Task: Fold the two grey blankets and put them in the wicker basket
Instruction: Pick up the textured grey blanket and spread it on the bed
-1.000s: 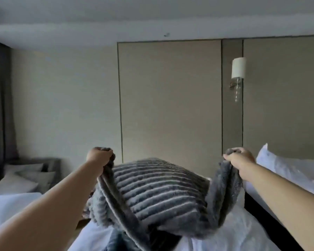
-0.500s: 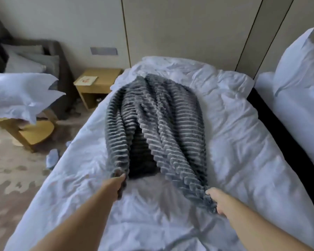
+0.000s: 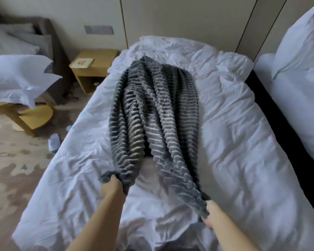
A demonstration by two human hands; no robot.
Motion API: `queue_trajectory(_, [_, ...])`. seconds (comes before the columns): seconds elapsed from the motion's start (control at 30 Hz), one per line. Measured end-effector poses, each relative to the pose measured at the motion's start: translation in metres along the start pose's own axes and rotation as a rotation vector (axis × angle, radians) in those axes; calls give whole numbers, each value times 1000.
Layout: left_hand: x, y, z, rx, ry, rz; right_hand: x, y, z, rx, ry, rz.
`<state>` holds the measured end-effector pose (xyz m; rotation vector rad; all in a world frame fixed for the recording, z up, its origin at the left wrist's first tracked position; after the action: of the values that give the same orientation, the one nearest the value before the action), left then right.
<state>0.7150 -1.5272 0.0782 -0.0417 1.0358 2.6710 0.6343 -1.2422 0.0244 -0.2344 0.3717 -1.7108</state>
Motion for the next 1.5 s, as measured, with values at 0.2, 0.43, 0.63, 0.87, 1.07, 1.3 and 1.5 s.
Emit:
queue_trajectory(0.2, [71, 128, 104, 381, -412, 244, 7, -168, 118, -725, -22, -312])
queue_trajectory(0.43, [94, 185, 214, 671, -767, 82, 38, -225, 235, -933, -472, -212])
queue_trajectory(0.63, [84, 193, 244, 859, -738, -23, 48, -226, 248, -988, -663, -217])
queue_trajectory(0.87, [98, 182, 252, 860, -797, -114, 67, -233, 245, -726, -615, -171])
queue_trajectory(1.07, [101, 177, 247, 905, -771, -102, 77, -220, 285, -1126, -446, -274])
queue_trajectory(1.3, [97, 174, 243, 822, -789, -115, 109, -185, 320, -1685, -377, 464])
queue_trajectory(1.5, [90, 177, 240, 788, -845, -30, 99, -189, 314, -1648, -301, 363])
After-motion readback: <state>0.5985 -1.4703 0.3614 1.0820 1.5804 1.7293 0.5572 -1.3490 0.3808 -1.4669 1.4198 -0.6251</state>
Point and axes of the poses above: each hand's wrist, its own z-axis away from the middle knuckle, its own x-axis out of the palm, y = z × x, the point moved 2 cm from there along -z, towards the middle knuckle, and after that the axes turned 1 degree about z, right-handed, at the moved point
